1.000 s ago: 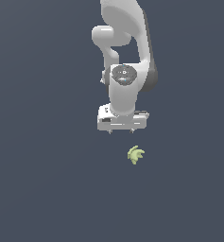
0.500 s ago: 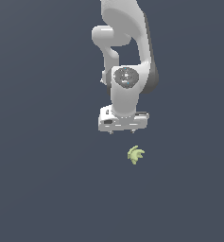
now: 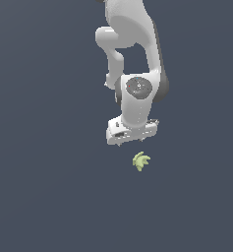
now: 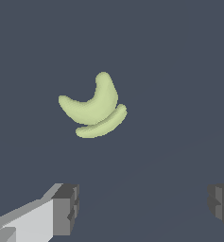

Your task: Pick up the object and move it to a goal position.

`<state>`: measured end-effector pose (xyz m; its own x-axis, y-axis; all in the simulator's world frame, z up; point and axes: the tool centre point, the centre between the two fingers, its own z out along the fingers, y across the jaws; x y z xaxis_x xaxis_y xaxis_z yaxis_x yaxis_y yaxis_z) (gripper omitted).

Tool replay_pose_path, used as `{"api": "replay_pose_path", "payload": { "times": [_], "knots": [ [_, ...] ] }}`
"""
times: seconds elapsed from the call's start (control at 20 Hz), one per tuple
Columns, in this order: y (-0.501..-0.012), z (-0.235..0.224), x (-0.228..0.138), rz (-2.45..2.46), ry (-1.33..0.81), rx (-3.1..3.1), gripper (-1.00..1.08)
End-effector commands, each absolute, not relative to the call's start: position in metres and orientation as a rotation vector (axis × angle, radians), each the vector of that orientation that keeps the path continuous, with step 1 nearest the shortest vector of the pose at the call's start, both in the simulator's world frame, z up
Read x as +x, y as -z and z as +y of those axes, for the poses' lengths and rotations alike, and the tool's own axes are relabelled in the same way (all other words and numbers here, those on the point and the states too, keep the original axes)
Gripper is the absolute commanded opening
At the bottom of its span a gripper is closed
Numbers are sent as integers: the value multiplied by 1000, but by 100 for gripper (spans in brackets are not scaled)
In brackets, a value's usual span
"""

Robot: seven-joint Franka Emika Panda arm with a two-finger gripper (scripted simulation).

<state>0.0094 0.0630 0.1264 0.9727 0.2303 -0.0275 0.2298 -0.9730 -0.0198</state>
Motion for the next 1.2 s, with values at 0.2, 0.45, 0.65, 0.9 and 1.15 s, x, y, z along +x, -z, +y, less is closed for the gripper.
{"api": "replay_pose_path", "payload": {
  "times": [0.2,0.45,0.65,0.9,1.15],
  "knots": [
    [-112,84,29,-675,-29,-3060,100],
    [-102,99,43,-894,-16,-3008,100],
    [-96,107,50,-1015,-8,-2971,100],
    [-91,113,55,-1103,-2,-2941,100],
    [-90,115,56,-1116,-1,-2936,100]
  ]
}}
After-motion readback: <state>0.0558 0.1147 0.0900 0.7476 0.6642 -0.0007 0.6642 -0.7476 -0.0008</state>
